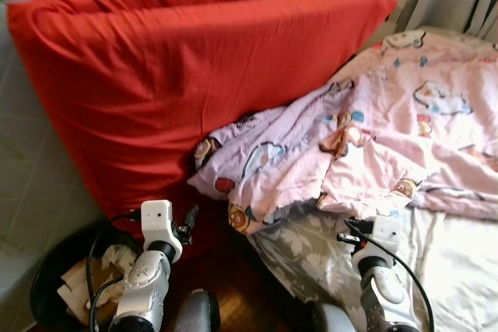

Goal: Clean up the room

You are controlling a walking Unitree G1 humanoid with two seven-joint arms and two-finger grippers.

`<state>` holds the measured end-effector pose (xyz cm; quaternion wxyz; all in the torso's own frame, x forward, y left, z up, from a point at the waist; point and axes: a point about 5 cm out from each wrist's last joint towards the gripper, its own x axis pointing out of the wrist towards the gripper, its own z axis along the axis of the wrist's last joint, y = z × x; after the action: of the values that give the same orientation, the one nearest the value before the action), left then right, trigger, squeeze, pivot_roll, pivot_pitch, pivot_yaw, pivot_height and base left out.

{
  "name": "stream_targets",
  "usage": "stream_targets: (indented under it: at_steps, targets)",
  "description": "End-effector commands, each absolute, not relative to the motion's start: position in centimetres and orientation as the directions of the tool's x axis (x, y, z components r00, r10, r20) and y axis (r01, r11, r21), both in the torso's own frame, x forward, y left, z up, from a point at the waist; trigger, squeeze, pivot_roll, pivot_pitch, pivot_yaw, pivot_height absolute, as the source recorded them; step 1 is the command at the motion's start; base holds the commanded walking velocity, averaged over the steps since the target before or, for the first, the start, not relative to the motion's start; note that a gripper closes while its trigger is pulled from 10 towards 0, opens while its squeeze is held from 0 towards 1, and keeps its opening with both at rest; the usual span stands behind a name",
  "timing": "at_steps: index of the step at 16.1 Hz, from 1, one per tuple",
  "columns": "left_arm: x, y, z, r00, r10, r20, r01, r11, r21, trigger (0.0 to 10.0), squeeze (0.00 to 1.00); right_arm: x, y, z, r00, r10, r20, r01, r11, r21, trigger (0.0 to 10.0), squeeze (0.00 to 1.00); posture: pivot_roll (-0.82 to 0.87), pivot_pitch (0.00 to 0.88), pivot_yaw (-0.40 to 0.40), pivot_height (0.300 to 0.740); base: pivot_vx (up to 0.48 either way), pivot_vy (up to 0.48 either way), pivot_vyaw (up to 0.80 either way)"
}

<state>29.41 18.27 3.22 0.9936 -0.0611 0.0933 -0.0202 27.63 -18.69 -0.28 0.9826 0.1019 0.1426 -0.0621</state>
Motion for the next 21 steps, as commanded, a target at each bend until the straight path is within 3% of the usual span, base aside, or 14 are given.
stream_targets:
  at_steps: [1, 7, 11, 15, 21]
  targets:
    - [29.8, 18.6, 3.5, 0.985, -0.029, -0.172, 0.007, 0.992, -0.123, 10.0, 0.0, 28.2, -18.5, 0.1, 0.954, -0.094, -0.286, 0.153, 0.969, 0.193, 10.0, 0.0, 0.07, 0.0, 0.005, 0.671, 0.0, 0.0, 0.0]
    - [29.2, 19.9, 2.2, 0.974, 0.025, -0.227, -0.054, 0.991, -0.122, 10.0, 0.0, 28.2, -18.3, 0.2, 0.954, -0.105, -0.28, 0.165, 0.965, 0.203, 10.0, 0.0, 0.07, 0.0, 0.009, 0.74, 0.0, 0.0, 0.0]
    - [28.8, 20.2, 1.4, 0.963, 0.04, -0.267, -0.078, 0.988, -0.131, 10.0, 0.0, 28.2, -18.6, 0.2, 0.953, -0.115, -0.279, 0.174, 0.965, 0.197, 10.0, 0.0, 0.07, 0.0, 0.011, 0.74, 0.0, 0.0, 0.0]
    - [25.8, 21.3, -2.3, 0.873, 0.06, -0.484, -0.105, 0.992, -0.066, 10.0, 0.0, 28.3, -19.0, 0.4, 0.95, -0.15, -0.274, 0.208, 0.958, 0.196, 10.0, 0.0, 0.06, 0.011, 0.013, 0.74, 0.0, 0.0, 0.0]
    - [21.8, 22.5, -5.3, 0.762, 0.137, -0.633, -0.189, 0.982, -0.015, 10.0, 0.0, 28.2, -19.0, 0.2, 0.948, -0.15, -0.282, 0.207, 0.961, 0.184, 10.0, 0.0, 0.06, 0.022, 0.011, 0.74, 0.0, 0.0, 0.0]
